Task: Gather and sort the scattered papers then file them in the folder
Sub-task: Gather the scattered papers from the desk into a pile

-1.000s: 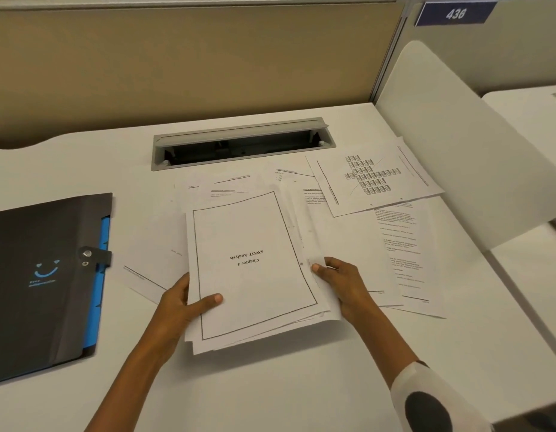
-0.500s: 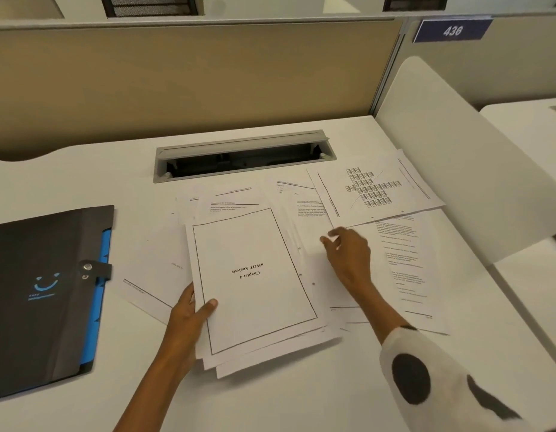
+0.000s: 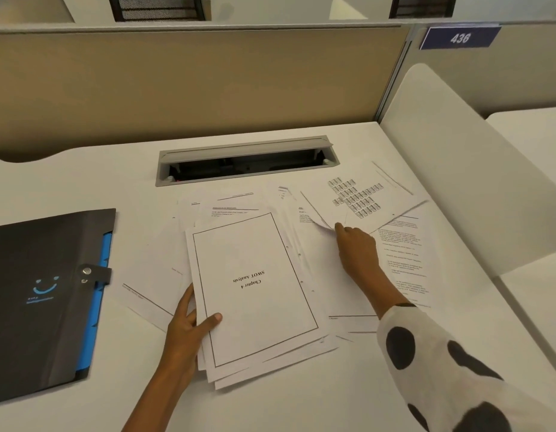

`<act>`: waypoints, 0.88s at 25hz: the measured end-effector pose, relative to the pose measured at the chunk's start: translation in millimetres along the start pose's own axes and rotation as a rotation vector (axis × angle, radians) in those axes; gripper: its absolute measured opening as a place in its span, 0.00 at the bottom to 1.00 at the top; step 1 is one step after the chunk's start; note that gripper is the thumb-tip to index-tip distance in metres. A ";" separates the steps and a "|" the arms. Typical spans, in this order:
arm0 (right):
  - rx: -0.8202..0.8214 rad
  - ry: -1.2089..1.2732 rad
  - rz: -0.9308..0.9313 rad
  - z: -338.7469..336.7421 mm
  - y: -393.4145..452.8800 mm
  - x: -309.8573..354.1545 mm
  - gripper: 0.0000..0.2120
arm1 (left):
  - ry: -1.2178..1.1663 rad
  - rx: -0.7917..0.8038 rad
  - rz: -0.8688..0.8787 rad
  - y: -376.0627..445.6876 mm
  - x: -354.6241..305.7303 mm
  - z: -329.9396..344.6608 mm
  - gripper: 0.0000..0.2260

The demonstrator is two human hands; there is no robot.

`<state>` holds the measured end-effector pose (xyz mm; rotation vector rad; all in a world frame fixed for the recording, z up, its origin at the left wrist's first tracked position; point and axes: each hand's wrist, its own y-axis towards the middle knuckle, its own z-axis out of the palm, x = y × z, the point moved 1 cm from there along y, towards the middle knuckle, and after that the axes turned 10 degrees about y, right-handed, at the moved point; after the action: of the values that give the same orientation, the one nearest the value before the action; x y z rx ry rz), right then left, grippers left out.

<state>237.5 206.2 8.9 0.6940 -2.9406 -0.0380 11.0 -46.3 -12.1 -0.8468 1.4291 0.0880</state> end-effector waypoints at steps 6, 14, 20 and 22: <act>-0.281 0.435 -0.182 -16.2 -66.3 25.9 0.17 | -0.050 -0.004 -0.019 1.0 -3.3 0.7 0.30; 0.005 0.572 -0.550 5.2 -159.0 63.9 0.19 | -0.151 0.045 -0.281 3.9 -12.1 -5.5 0.21; 0.217 0.618 -0.522 0.7 -158.8 65.4 0.12 | -0.113 0.115 -0.288 5.1 -16.0 -7.0 0.21; 0.291 0.832 -0.305 -9.3 -148.7 58.2 0.12 | -0.083 0.092 -0.236 5.8 -16.4 -6.7 0.11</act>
<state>252.9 47.2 16.9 0.9099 -2.0447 0.5240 -0.7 -38.9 0.4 -0.9190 1.2376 -0.1201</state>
